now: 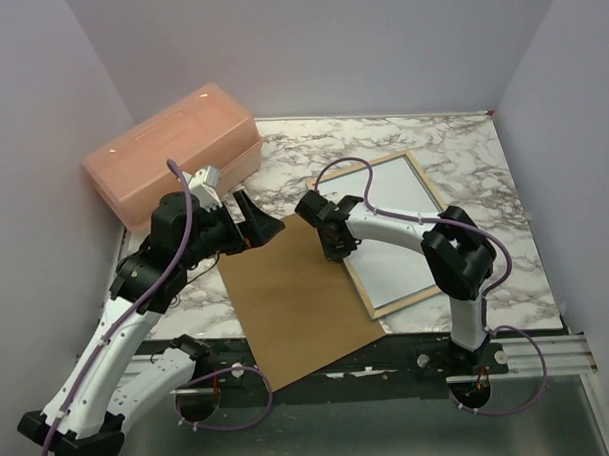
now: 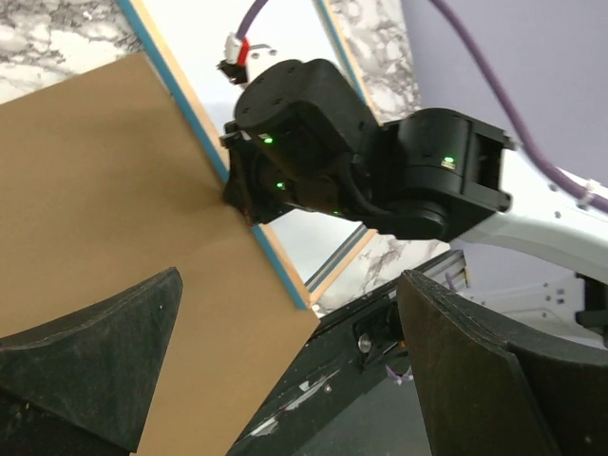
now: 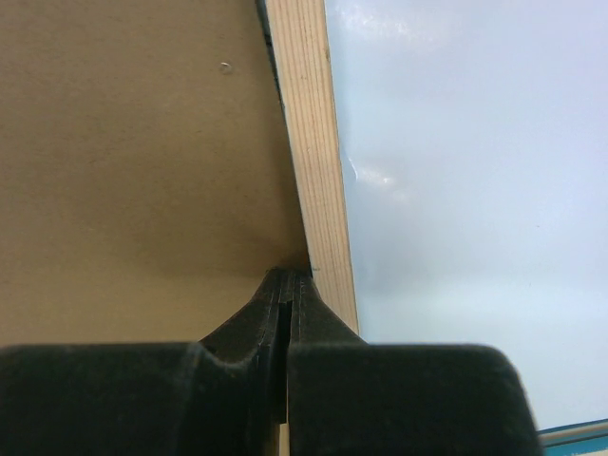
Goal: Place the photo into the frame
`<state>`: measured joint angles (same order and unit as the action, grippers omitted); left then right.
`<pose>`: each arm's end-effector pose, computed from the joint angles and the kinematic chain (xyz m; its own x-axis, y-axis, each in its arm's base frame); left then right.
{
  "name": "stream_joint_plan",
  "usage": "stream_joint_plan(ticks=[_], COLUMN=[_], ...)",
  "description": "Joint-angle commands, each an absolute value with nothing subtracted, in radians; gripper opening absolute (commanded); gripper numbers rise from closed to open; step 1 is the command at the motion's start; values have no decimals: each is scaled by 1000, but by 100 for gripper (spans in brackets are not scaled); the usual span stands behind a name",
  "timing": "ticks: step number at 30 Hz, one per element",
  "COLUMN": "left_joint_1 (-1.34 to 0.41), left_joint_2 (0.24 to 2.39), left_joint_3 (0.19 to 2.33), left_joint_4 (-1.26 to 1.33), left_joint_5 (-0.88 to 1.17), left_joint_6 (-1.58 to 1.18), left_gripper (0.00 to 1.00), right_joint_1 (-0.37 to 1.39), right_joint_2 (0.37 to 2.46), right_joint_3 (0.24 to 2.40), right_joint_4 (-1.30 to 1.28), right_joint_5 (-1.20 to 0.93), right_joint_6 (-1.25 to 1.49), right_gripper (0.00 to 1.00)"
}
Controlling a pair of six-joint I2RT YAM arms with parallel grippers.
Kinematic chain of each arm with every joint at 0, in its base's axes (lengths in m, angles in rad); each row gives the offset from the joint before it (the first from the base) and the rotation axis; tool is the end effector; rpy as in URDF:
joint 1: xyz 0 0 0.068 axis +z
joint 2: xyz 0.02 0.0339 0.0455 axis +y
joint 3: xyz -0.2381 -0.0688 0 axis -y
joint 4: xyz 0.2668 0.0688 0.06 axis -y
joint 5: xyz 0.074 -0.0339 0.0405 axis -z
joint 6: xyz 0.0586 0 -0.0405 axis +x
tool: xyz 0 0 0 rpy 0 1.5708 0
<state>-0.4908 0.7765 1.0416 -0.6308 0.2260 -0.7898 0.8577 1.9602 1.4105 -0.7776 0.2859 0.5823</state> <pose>0.1829 -0.1126 0.3613 -0.6793 -0.4217 -0.6005 0.2293 0.6554 -0.7197 0.2746 0.2922 0.1192 -0.9049 -0.2396 -0.3519 -0.2198 0.9708 -0.0960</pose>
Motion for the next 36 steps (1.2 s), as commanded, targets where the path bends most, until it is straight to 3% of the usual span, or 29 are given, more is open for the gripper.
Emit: stream_joint_plan(ticks=[1,15,21,36], left_joint_1=[-485,-485,-486,-338], left_joint_2=[843,868,900,1108], left_joint_3=[1021,1006,996,743], left_joint_4=[-647,-640,-676,-695], left_joint_5=[258,255,211,130], left_joint_6=[-779,-770,-769,-803], left_gripper=[98,98,98,98], right_joint_1=[824,705,697,666], right_joint_2=[1923,1889,1838,1750], right_joint_3=[1360,1323,1314,1142], right_joint_4=[-753,-723,-670,-489], right_joint_5=[314,297,186,-132], right_joint_6=[565,504,492,517], right_gripper=[0,1,12,79])
